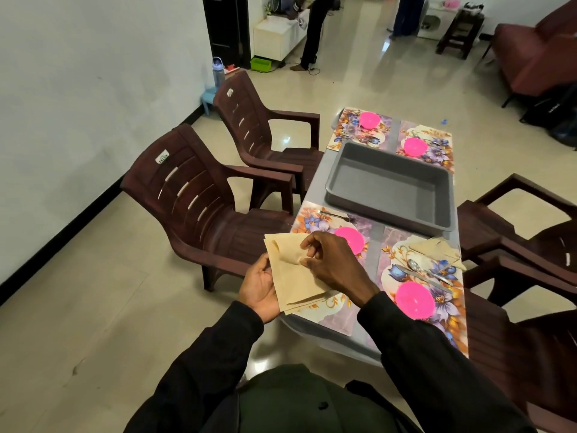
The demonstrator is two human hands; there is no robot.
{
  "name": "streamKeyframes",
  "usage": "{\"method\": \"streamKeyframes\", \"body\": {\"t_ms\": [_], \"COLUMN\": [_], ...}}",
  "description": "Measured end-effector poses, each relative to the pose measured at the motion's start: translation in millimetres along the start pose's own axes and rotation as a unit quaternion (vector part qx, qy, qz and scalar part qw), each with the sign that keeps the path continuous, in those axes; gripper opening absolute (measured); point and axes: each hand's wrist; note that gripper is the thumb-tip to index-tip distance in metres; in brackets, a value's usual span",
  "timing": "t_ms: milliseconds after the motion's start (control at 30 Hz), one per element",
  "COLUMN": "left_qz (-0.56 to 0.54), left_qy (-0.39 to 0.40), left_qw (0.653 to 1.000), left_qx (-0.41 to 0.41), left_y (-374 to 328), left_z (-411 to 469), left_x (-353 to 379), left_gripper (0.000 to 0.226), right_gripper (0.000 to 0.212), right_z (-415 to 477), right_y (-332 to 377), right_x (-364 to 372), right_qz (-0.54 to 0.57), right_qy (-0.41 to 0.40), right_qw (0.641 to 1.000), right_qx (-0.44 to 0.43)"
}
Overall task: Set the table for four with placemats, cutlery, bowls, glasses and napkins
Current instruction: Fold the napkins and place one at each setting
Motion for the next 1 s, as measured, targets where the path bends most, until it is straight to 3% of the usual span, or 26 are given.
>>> {"method": "streamKeyframes", "body": {"t_ms": [167,500,900,1000], "left_qz": [-0.007,-0.003,0.021,0.027], "left_qy": [-0.004,0.002,0.018,0.031], "left_qw": [1.0,1.0,0.998,0.996], "left_qx": [-0.005,-0.012,-0.063,-0.074], "left_y": [2.8,-20.6,-117.4,-143.9], "left_z": [4.2,8.3,25.2,28.1], "left_x": [-1.1,-15.2,-46.7,-54.3], "left_gripper": [0.045,0.045,0.052,0.052], "right_gripper": [0.009,0.026,0.008,0.017], "right_z": [4.2,19.7,76.9,90.3], "right_y": [0.4,11.2,57.1,71.3], "right_x": [-6.8,7.5,35.2,46.6], "right_qz": [0.017,0.048,0.126,0.142], "right_qy": [0.04,0.034,-0.002,-0.003], "right_qw": [0.999,0.998,0.991,0.989], "right_qx": [0.013,0.019,0.036,0.037]}}
Point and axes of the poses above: each hand's wrist, its own z-axis towards the middle knuckle, its own x-axis out of the palm, y = z × x, and after that the axes turned 2 degrees about -x, right-handed
